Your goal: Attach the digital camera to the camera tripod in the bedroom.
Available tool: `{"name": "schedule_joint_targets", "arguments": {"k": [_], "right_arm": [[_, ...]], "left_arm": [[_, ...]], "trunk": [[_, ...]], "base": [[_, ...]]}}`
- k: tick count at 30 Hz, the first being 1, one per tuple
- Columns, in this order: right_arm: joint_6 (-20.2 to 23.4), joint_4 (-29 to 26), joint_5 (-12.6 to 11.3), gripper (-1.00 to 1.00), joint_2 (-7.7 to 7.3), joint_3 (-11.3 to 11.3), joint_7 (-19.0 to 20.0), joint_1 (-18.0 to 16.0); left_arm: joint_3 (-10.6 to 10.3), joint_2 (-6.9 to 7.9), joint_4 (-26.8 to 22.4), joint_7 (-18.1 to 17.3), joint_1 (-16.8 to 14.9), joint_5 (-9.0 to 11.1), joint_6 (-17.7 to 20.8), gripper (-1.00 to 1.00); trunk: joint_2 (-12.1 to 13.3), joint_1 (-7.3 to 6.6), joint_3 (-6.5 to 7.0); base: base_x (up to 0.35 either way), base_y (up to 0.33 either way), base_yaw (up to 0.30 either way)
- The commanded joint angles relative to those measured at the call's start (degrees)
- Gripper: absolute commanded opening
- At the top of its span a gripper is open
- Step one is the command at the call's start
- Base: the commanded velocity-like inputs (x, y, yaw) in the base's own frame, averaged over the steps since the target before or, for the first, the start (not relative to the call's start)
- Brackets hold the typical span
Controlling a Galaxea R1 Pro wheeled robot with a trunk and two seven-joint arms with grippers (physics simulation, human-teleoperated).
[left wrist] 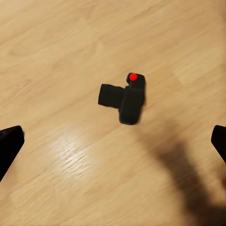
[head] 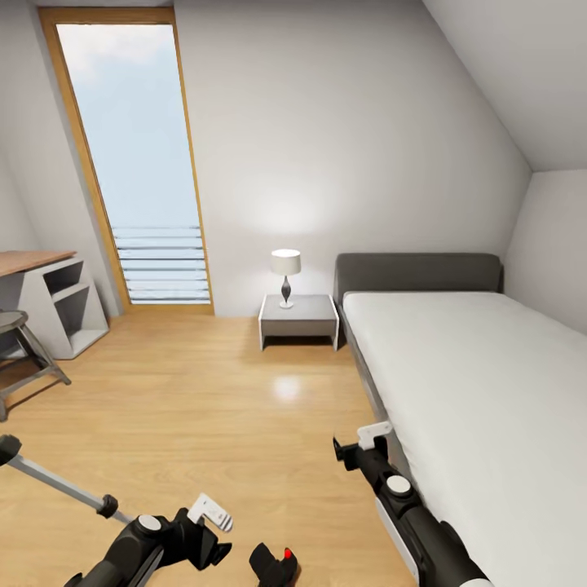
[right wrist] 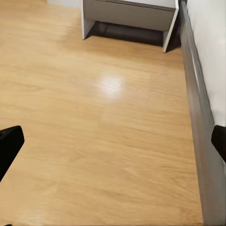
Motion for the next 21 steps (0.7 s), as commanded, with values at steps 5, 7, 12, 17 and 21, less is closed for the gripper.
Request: {"name": "schedule_joint_targets", "arguments": {"k": [5, 7, 12, 17, 21], "right_arm": [[0.3, 0.75, -0.01, 1.0, 0.14, 0.22, -0.1, -0.06], [0.22, 0.85, -0.01, 1.0, 0.21, 0.34, -0.08, -0.07], [-0.41, 0.95, -0.01, 1.0, 0.44, 1.02, -0.1, -0.03], [-5.56, 0.96, -0.01, 1.0, 0.48, 1.42, -0.18, -0.02], [-9.18, 0.97, -0.01, 1.0, 0.49, 3.05, -0.22, -0.01]], "left_arm": [[-1.66, 0.01, -0.14, -0.13, -0.04, -0.07, 0.26, 1.0], [-2.48, 0.01, -0.1, -0.13, -0.04, -0.07, 0.26, 1.0], [-3.2, 0.08, -0.07, -0.13, -0.04, -0.07, 0.26, 1.0], [-3.18, 0.06, -0.19, -0.11, -0.04, -0.07, 0.27, 1.0], [-3.42, -0.01, -0.23, -0.09, -0.04, -0.07, 0.26, 1.0]], "trunk": [[-2.05, 1.1, -0.96], [-2.85, 1.54, -1.32], [-4.86, 2.63, -2.22], [-6.86, 3.73, -3.12], [-8.47, 4.61, -3.83]], "base": [[0.0, 0.0, 0.0], [0.0, 0.0, 0.0], [0.0, 0.0, 0.0], [0.0, 0.0, 0.0], [0.0, 0.0, 0.0]]}}
